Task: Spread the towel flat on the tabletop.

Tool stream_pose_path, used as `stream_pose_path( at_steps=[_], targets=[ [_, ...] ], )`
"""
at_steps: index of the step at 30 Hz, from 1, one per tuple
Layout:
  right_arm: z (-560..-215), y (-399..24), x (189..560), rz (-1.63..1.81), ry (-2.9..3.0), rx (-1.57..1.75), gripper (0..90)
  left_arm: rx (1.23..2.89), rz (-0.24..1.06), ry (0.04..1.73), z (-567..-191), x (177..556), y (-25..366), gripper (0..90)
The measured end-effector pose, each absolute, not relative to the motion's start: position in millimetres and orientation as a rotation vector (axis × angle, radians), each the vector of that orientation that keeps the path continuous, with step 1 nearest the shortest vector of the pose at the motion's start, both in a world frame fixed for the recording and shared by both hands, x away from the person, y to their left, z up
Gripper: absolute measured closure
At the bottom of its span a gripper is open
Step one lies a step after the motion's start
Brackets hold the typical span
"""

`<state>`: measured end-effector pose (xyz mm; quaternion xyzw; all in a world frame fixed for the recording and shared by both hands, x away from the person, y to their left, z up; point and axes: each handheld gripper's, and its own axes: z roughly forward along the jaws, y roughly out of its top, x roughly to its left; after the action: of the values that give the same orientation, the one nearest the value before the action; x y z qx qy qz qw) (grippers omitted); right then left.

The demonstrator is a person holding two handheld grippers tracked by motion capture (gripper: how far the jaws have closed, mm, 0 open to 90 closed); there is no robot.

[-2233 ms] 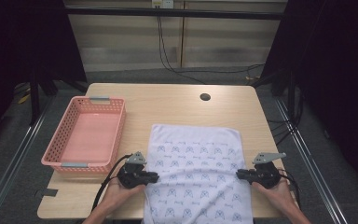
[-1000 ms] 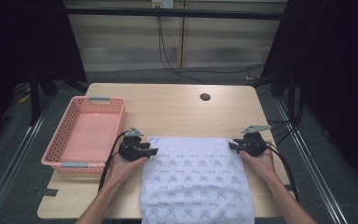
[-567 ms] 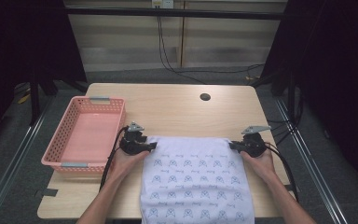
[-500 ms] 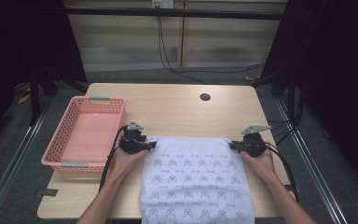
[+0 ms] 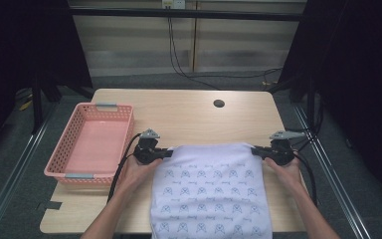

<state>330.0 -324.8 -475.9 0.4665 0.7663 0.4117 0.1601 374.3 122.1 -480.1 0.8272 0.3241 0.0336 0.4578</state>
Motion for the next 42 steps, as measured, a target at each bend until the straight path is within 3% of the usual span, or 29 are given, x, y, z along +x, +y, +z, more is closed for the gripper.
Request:
stream_pose_path(
  at_steps=[6, 13, 28, 42],
  targets=[
    [-445.0, -335.7, 315.6, 1.303, 2.111, 1.288, 83.5, 1.902, 0.116, 0.746, -445.0, 362.0, 134.3, 86.2],
    [-405.3, -339.4, 316.1, 1.392, 2.040, 1.211, 84.0, 1.843, 0.189, 0.730, -409.7, 372.6, 141.5, 86.2],
    [-351.0, -336.3, 358.0, 1.424, 1.947, 1.184, 84.8, 1.762, 0.266, 0.734, -368.8, 413.3, 140.8, 86.3],
    [-321.4, -339.3, 401.7, 1.406, 1.906, 1.200, 85.5, 1.775, 0.301, 0.718, -330.7, 455.5, 133.1, 86.3]
  ],
)
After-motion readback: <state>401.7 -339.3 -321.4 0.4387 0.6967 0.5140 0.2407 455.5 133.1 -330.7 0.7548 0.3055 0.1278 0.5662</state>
